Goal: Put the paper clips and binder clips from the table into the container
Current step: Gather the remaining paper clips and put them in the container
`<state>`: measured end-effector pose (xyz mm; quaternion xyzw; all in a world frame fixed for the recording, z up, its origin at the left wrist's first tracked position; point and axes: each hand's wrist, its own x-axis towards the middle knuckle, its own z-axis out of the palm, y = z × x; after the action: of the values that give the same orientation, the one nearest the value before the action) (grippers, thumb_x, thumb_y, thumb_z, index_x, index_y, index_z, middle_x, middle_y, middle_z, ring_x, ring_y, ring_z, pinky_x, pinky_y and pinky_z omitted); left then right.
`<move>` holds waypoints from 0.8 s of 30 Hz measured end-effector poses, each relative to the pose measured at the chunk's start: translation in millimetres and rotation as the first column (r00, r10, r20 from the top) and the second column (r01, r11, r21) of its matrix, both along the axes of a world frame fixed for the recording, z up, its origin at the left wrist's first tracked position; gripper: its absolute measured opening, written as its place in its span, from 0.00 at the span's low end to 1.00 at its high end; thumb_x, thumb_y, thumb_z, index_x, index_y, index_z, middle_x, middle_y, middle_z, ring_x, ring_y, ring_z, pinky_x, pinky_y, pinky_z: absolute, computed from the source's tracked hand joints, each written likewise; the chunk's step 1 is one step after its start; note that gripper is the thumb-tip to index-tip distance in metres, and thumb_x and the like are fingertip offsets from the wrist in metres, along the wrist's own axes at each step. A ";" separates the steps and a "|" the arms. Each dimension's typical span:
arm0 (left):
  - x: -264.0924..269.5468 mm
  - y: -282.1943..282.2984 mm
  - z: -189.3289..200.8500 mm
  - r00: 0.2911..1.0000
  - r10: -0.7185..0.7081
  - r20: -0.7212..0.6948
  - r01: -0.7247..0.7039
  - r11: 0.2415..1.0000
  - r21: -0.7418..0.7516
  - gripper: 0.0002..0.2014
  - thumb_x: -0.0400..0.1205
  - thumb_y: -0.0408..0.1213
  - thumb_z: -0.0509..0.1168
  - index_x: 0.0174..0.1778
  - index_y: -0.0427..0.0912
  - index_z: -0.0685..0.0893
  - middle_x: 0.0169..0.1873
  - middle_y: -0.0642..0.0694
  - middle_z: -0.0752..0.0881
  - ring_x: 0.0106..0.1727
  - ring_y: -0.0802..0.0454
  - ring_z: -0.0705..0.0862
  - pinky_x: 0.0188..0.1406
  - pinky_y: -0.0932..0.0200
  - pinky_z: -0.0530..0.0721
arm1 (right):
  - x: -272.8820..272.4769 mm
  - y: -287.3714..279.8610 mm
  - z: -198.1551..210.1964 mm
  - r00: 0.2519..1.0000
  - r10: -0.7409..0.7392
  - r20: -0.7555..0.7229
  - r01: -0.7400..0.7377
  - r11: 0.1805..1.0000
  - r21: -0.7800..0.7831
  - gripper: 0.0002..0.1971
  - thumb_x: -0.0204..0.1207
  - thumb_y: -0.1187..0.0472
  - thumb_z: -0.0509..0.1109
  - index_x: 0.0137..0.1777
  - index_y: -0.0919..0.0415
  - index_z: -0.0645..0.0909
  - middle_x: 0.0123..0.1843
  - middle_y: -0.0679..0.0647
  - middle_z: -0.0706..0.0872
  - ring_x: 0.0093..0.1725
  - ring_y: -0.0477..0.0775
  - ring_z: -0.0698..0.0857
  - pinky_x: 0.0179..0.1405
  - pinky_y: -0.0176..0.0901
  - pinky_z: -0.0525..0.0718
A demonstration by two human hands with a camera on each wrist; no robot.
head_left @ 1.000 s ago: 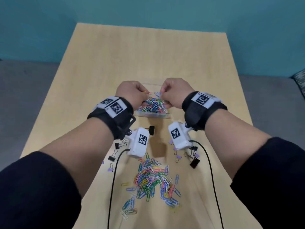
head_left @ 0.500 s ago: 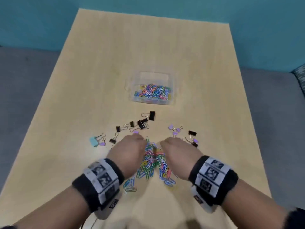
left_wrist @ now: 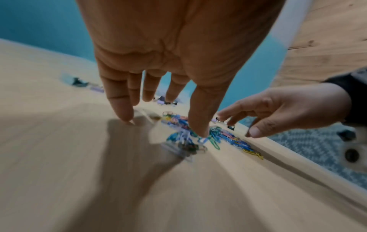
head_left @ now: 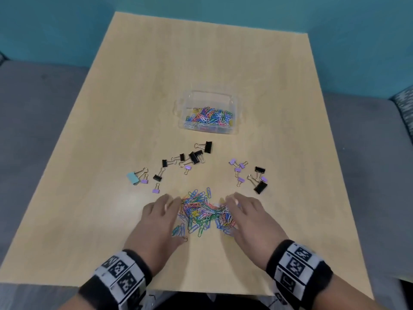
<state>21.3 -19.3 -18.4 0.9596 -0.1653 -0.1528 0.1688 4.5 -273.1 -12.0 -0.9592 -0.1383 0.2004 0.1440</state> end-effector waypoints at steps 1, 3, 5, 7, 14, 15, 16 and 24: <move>-5.4 2.8 -3.0 1.000 0.013 -0.027 -0.013 1.000 0.025 0.49 0.58 0.47 0.82 0.75 0.45 0.68 0.67 0.38 0.75 0.59 0.37 0.75 0.57 0.45 0.81 | -4.6 -0.4 0.4 0.996 -0.084 -0.034 0.083 0.996 -0.015 0.41 0.73 0.52 0.69 0.82 0.51 0.51 0.79 0.54 0.60 0.71 0.60 0.65 0.63 0.52 0.78; -7.6 0.1 -9.7 0.999 0.009 -0.041 -0.007 0.999 0.037 0.53 0.59 0.48 0.82 0.78 0.47 0.62 0.72 0.38 0.71 0.62 0.39 0.69 0.61 0.44 0.79 | -7.6 7.1 -1.4 0.987 -0.142 -0.069 0.137 0.988 -0.070 0.47 0.69 0.46 0.71 0.82 0.45 0.45 0.78 0.52 0.57 0.67 0.59 0.64 0.62 0.52 0.76; -0.4 -9.5 -16.1 0.999 0.018 -0.045 -0.019 1.000 -0.007 0.50 0.65 0.48 0.79 0.80 0.49 0.58 0.76 0.40 0.65 0.67 0.42 0.63 0.68 0.46 0.72 | -1.6 20.4 -6.2 0.988 -0.144 -0.062 0.140 0.987 -0.074 0.48 0.68 0.45 0.72 0.81 0.42 0.46 0.77 0.52 0.59 0.65 0.59 0.64 0.62 0.52 0.76; 9.9 -21.8 -18.8 0.998 0.020 -0.067 -0.023 0.999 -0.038 0.47 0.69 0.46 0.76 0.81 0.49 0.58 0.78 0.41 0.62 0.70 0.42 0.60 0.71 0.48 0.67 | 9.4 32.9 -9.9 0.985 -0.165 -0.052 0.163 0.986 -0.042 0.44 0.69 0.46 0.74 0.81 0.42 0.51 0.75 0.52 0.61 0.63 0.58 0.64 0.61 0.50 0.76; 37.8 -48.6 -17.1 0.999 0.010 -0.051 -0.011 1.000 -0.020 0.21 0.75 0.39 0.70 0.65 0.50 0.78 0.61 0.46 0.71 0.59 0.45 0.67 0.53 0.52 0.78 | 37.8 51.8 -13.1 0.987 -0.162 -0.011 0.162 0.987 -0.004 0.18 0.75 0.65 0.68 0.63 0.54 0.73 0.62 0.55 0.70 0.55 0.58 0.68 0.49 0.49 0.78; 40.5 -48.4 -18.2 0.999 0.012 -0.044 -0.014 0.999 -0.031 0.17 0.76 0.38 0.70 0.60 0.48 0.80 0.57 0.46 0.72 0.55 0.45 0.68 0.51 0.51 0.79 | 39.9 51.1 -13.4 0.990 -0.144 -0.004 0.144 0.989 -0.010 0.16 0.74 0.68 0.67 0.61 0.56 0.74 0.60 0.56 0.71 0.54 0.59 0.69 0.47 0.48 0.76; 43.2 -47.9 -19.5 0.999 0.007 -0.040 -0.008 1.000 -0.030 0.14 0.76 0.37 0.69 0.57 0.47 0.81 0.55 0.46 0.73 0.53 0.45 0.69 0.50 0.50 0.79 | 42.0 50.4 -13.2 0.992 -0.125 0.001 0.125 0.992 -0.019 0.16 0.74 0.70 0.66 0.60 0.57 0.73 0.59 0.57 0.71 0.53 0.60 0.70 0.46 0.46 0.74; 51.3 -41.2 -21.9 0.998 -0.037 0.043 0.036 0.999 0.007 0.06 0.71 0.30 0.71 0.39 0.45 0.85 0.39 0.47 0.79 0.37 0.45 0.76 0.30 0.51 0.79 | 49.9 46.6 -4.7 0.997 -0.077 0.002 0.077 0.996 -0.037 0.14 0.72 0.74 0.63 0.46 0.54 0.65 0.47 0.53 0.66 0.43 0.55 0.64 0.37 0.46 0.65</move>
<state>72.7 -60.5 -40.3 0.9600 -0.1860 -0.1354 0.1594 54.4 -226.5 -16.8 -0.9663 -0.0977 0.1972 0.1336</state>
